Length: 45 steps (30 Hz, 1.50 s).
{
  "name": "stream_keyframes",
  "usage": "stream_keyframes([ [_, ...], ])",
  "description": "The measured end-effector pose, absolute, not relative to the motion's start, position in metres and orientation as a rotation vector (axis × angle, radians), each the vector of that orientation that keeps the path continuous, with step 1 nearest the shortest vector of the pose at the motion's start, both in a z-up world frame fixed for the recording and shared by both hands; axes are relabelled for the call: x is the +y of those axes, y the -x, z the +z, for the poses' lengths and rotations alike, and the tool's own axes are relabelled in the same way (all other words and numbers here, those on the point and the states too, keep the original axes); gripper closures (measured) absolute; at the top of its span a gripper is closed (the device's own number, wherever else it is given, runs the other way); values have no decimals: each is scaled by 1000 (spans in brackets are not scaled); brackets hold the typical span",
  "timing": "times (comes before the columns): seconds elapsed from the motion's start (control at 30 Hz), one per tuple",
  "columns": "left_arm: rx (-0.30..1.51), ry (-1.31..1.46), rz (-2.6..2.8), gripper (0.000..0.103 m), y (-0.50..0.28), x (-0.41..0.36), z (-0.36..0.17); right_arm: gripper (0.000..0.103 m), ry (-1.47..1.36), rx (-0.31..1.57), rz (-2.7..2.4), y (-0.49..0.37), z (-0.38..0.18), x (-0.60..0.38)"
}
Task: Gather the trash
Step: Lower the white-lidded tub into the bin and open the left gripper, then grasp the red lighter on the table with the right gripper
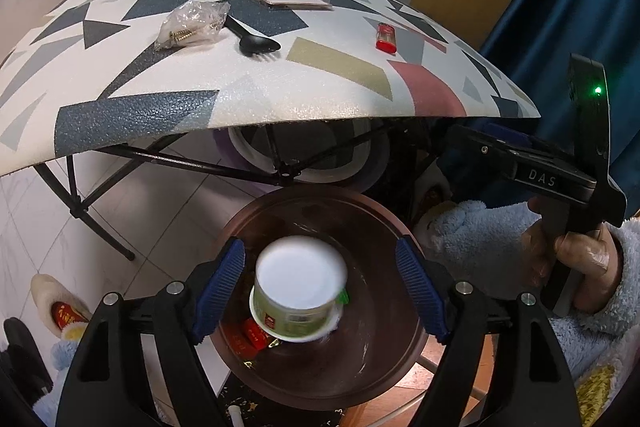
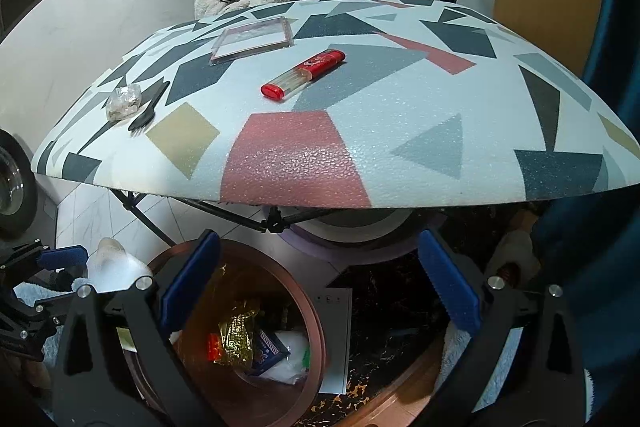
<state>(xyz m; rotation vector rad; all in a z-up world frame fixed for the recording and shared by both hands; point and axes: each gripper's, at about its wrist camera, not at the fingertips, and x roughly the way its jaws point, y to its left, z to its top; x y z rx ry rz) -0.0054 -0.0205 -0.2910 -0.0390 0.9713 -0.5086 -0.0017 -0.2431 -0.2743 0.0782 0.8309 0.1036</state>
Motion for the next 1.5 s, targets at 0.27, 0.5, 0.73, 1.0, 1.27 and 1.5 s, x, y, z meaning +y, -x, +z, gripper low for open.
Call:
stream_keyframes([
  [0.27, 938, 27, -436, 24, 6, -14, -285, 6, -90, 837, 97, 1, -275, -244],
  [0.5, 883, 40, -372, 24, 6, -3, -274, 6, -99, 837, 88, 0, -276, -247],
  [0.73, 816, 84, -327, 24, 8, 16, -257, 6, -126, 831, 62, -4, -265, -255],
  [1.0, 756, 90, -260, 24, -7, 36, -231, 14, -160, 824, 94, -42, -243, -265],
  [1.27, 722, 89, -223, 24, -19, 49, -217, 52, -144, 904, 147, -104, -236, -241],
  [1.5, 727, 104, -208, 24, -24, 57, -219, 58, -112, 951, 120, -135, -243, -220],
])
